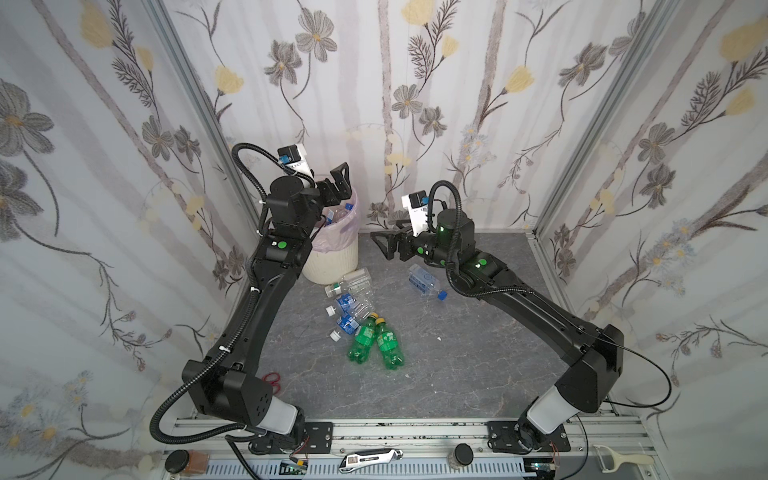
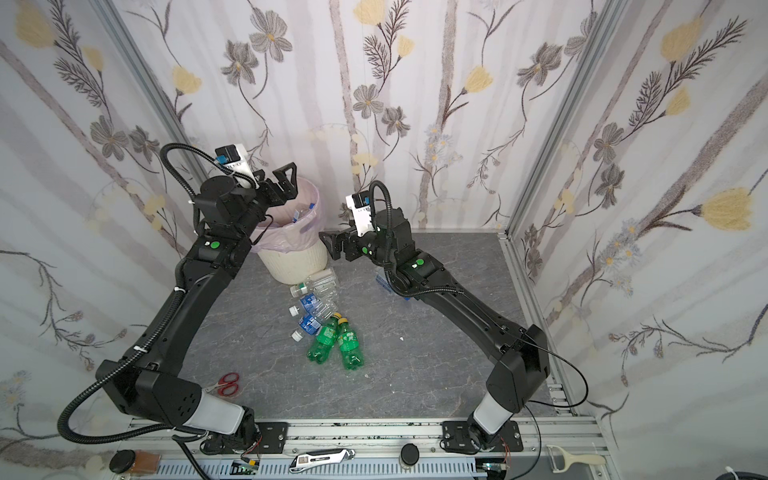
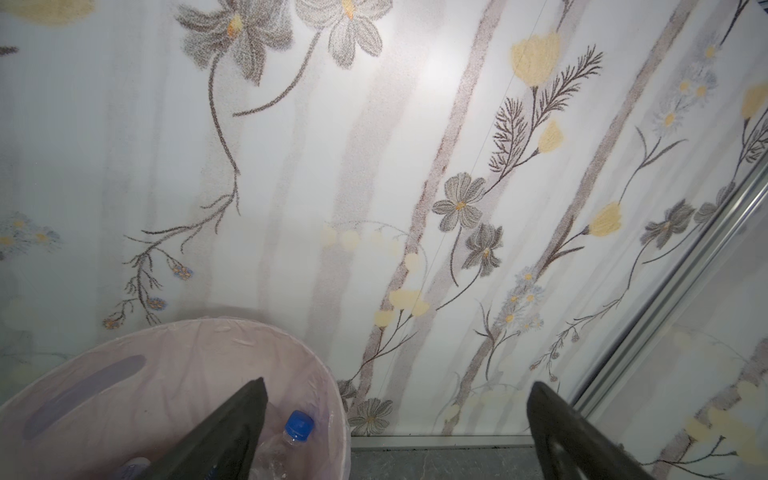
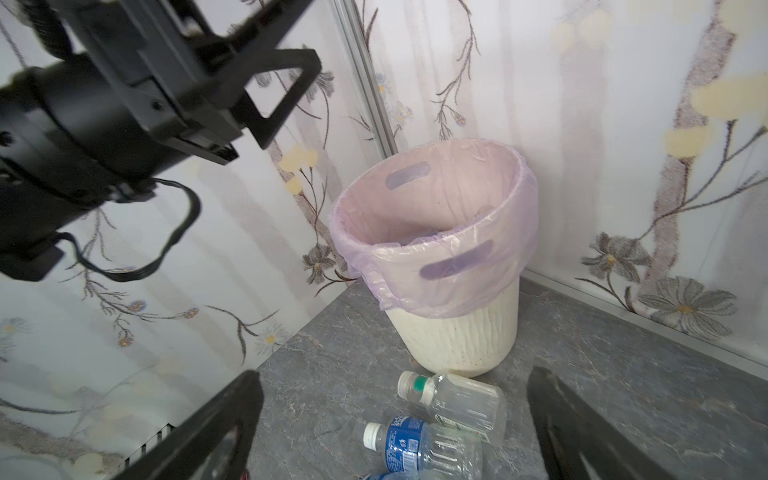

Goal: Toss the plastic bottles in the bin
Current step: 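Move both grippers back down toward the remaining bottles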

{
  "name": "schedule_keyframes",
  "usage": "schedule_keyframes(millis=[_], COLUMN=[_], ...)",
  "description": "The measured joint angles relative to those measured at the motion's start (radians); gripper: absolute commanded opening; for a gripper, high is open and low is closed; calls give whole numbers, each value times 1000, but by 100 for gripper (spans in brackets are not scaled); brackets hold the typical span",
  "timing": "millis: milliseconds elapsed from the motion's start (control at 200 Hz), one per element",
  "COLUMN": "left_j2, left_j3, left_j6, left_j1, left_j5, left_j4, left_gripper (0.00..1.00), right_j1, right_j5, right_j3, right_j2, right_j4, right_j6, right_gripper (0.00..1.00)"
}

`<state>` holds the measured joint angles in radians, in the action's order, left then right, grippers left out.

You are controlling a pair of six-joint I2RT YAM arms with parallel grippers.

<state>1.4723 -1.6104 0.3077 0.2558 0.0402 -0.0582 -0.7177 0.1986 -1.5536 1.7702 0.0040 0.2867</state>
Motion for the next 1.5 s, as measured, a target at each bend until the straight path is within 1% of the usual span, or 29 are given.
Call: schedule_keyframes(millis=[150,345,480,644,784,949,1254,1504], left_j2=[-44,-77,-93,-113,-111,-66,-24,2], left_j3=[77,187,269,412,523,580,603,610], left_j6=[21,21,20,26,34,60,166,233], left_j1=[53,146,201,236,268,289,292,292], left_j5=[17,40,43,41,35,32,31,36], left_j4=[-17,-23,-43,-98,-122,-167,-193,-195], left_gripper=[100,100,100,100,100,100,100,100], right_j1=[29,89,144,208,221,228,256,260], right_j5=[-39,-84,-123,-156,-172,-184,-211,-205], right_j3=[111,235,316,378,402,419,353,314], right_j2=[-56,-109,-129,-124,-86,-10,170,244], right_j4=[0,-3,-9,-13,-12,-12,-76,-133], right_j6=[0,1,1,-21,-71,-118,-130,-130], right_gripper=[100,100,100,100,100,100,100,99])
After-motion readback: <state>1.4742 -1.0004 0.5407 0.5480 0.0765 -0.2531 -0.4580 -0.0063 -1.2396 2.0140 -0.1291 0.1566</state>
